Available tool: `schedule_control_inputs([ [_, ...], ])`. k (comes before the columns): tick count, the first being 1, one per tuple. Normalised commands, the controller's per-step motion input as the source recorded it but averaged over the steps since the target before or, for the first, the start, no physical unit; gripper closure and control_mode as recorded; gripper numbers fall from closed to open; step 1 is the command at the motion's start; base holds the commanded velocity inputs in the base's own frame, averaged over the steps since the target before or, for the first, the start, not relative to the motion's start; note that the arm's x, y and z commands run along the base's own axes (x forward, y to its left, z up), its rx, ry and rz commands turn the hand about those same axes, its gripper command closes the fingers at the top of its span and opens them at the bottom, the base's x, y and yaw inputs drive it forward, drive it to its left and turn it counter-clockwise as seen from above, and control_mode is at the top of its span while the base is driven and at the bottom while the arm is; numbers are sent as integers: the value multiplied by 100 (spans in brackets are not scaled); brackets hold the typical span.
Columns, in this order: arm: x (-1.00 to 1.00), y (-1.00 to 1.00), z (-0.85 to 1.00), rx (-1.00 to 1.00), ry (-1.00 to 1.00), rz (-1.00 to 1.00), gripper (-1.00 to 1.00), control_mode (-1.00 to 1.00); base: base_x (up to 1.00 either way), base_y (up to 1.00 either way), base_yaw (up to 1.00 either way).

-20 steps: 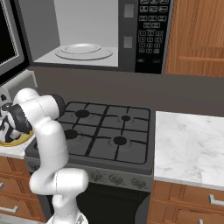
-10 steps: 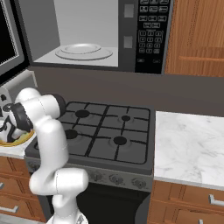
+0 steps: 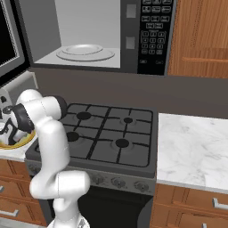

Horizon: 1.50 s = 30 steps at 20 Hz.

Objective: Pick the chicken drumstick from the counter and place it in the microwave. Then turn on the microwave.

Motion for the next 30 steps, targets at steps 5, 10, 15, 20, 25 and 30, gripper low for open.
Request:
schedule_control_inputs([
  [5,7,2,-12,0,0,0,-100,-100,0,0,0],
  [10,5,0,-17,0,0,0,100,-100,0,0,0],
  [15,1,0,-21,0,3,0,100,-100,0,0,0],
  [20,0,0,-21,0,3,0,100,-100,0,0,0],
  [25,0,0,-8,0,1,0,100,-100,0,0,0],
  [30,0,0,0,0,0,0,100,-100,0,0,0],
])
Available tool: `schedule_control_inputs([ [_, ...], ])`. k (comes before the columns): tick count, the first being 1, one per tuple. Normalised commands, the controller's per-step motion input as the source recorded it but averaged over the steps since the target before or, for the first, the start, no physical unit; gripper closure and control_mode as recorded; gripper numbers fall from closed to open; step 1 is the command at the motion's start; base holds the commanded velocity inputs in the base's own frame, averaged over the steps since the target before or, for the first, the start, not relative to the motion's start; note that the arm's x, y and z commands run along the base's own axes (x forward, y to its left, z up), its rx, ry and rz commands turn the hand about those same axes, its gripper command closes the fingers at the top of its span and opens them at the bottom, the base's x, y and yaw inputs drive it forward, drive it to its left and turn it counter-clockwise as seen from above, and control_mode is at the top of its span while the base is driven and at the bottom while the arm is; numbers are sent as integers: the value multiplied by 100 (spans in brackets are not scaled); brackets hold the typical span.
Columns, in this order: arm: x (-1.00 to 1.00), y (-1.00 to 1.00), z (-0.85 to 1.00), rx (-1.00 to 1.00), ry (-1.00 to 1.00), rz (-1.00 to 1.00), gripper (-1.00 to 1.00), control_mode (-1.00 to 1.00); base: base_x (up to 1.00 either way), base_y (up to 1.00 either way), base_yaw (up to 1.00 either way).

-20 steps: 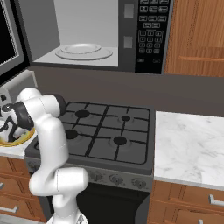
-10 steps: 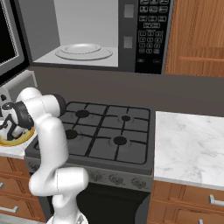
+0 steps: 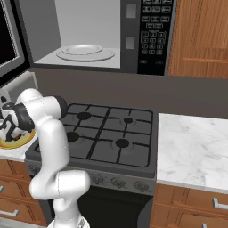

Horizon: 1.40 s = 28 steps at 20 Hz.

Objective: Pick the chicken drumstick from the counter and place it in the microwave. Then turn on the microwave.

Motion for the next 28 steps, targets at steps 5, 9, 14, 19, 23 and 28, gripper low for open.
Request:
schedule_control_inputs([
  [5,0,0,0,0,-1,0,100,-100,0,0,0],
  [9,-14,-3,2,-3,-7,0,100,-100,0,0,0],
  [14,-12,-10,15,-2,-7,0,100,-100,0,0,0],
  [19,-1,-20,13,0,0,0,100,-100,0,0,0],
  [23,-1,-22,21,0,0,0,100,-100,0,0,0],
  [28,-1,-18,22,0,0,0,100,-100,0,0,0],
])
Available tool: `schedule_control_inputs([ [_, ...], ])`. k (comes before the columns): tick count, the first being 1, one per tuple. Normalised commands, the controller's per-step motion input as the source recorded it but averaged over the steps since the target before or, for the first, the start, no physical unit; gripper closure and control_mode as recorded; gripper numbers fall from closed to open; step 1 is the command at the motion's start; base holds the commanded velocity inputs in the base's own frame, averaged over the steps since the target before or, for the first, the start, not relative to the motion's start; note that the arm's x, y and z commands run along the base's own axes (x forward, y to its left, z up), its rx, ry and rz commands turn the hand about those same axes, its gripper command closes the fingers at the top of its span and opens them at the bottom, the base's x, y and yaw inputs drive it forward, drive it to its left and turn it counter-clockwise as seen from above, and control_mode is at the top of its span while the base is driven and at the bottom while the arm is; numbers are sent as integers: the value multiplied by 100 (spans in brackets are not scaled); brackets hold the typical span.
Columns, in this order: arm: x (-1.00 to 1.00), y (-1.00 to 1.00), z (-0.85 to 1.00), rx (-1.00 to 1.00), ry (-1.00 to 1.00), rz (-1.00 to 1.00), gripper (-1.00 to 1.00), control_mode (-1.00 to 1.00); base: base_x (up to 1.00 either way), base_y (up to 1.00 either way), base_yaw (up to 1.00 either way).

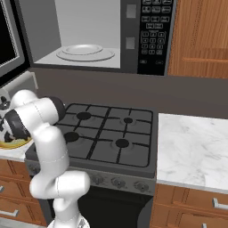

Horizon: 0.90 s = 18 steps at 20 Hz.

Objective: Pick the chicken drumstick from the counter and place it in the microwave. Then turn on the microwave.

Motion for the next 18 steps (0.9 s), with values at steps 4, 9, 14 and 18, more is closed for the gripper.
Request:
schedule_control_inputs([
  [4,0,-17,16,0,0,0,100,-100,0,0,0],
  [9,0,-18,16,0,0,0,100,-100,0,0,0],
  [14,0,-19,23,0,0,0,100,-100,0,0,0],
  [18,0,-19,18,0,0,0,100,-100,0,0,0],
])
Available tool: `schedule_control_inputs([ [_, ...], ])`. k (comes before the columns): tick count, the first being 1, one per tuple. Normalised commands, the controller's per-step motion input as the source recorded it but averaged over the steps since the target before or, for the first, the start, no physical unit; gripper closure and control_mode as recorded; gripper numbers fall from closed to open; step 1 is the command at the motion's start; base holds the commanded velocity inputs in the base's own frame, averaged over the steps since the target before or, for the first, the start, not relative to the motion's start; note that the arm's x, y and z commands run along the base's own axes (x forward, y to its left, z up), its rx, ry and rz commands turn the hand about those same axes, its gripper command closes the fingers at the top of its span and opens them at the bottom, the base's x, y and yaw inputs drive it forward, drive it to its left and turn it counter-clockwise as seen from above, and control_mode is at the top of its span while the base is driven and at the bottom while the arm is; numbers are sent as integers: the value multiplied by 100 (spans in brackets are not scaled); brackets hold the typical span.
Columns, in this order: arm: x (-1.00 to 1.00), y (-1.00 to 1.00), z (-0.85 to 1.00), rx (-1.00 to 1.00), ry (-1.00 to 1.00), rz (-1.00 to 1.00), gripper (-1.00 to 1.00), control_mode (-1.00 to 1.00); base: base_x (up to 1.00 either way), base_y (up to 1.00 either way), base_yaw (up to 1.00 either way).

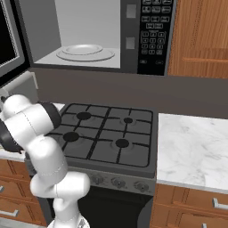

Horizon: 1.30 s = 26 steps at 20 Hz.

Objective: Pick the chicken drumstick from the counter and place it in the microwave. Then turn on the microwave.

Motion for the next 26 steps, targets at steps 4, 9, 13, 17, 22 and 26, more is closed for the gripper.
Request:
schedule_control_inputs([
  [4,0,-20,12,0,0,0,100,-100,0,0,0],
  [9,0,-21,13,0,0,0,100,-100,0,0,0],
  [13,0,-23,15,0,0,-1,100,-100,0,0,0],
  [17,0,-25,19,0,0,0,100,-100,0,0,0],
  [22,0,-27,19,0,0,0,100,-100,0,0,0],
  [26,-3,-29,17,0,0,0,100,-100,0,0,0],
])
